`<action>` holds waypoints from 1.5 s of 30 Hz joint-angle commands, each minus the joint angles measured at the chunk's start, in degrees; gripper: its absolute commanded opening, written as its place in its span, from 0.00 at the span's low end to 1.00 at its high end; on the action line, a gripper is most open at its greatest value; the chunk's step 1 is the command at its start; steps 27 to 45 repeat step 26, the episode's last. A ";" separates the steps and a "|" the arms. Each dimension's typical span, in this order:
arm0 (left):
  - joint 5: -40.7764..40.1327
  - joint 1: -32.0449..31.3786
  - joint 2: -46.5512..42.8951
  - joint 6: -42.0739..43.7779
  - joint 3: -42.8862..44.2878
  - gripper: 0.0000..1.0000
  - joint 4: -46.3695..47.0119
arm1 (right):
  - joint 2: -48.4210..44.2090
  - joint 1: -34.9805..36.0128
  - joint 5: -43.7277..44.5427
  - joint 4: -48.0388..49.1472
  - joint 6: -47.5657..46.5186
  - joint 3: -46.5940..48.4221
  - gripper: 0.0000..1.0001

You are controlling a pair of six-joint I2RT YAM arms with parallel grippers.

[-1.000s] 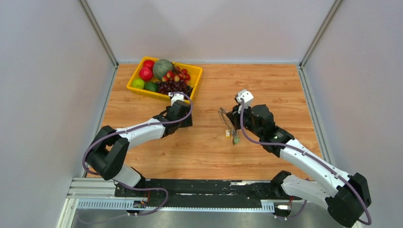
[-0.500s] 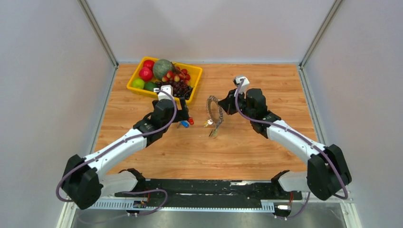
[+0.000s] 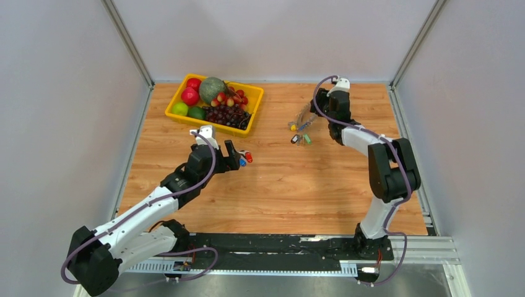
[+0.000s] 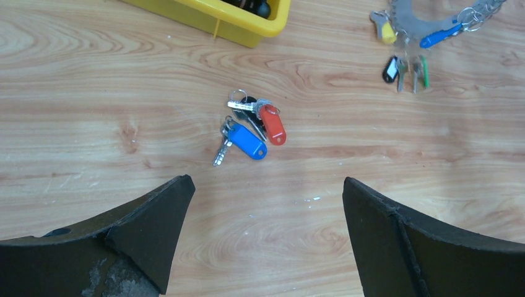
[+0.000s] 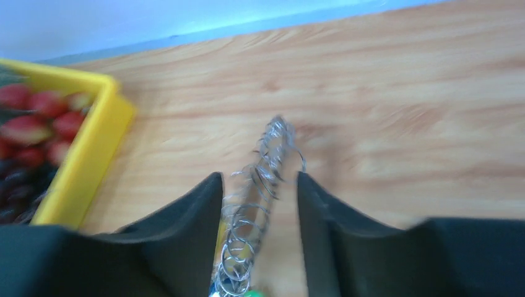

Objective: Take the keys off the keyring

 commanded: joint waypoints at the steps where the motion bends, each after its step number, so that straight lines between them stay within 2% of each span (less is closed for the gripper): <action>1: -0.17 0.07 -1.59 -1.84 1.22 1.00 -2.53 | 4.37 -0.92 13.03 -5.13 -1.48 10.40 0.67; 2: -0.71 0.11 -1.59 -2.25 2.00 1.00 -3.24 | 4.30 -0.94 15.43 -7.86 -1.68 12.06 0.74; 7: -4.57 0.08 -1.95 -4.99 4.92 1.00 -8.68 | -3.97 -0.92 21.04 -12.18 -2.52 10.70 0.96; 9: -5.98 0.05 -2.47 -5.82 6.47 1.00 -10.67 | -8.32 -0.91 19.58 -15.70 -3.18 9.89 1.00; 13: -11.44 0.11 -3.38 -8.30 11.94 1.00 -17.21 | -16.81 -0.86 10.69 -25.31 -4.23 10.66 0.98; 16: -14.61 0.11 -3.72 -6.82 19.43 1.00 -22.24 | -25.12 -0.82 6.64 -27.43 -3.81 8.39 0.97; 21: -19.81 0.07 -3.17 -1.86 31.73 1.00 -27.01 | -39.25 -0.91 7.65 -27.65 -5.41 5.68 0.99; 25: -23.39 0.07 -0.81 4.56 37.98 1.00 -29.46 | -45.60 -0.81 8.86 -27.86 -5.54 4.19 1.00; 45: -23.72 0.09 -0.67 5.77 38.21 1.00 -28.67 | -46.31 -0.83 8.88 -28.09 -5.47 3.85 1.00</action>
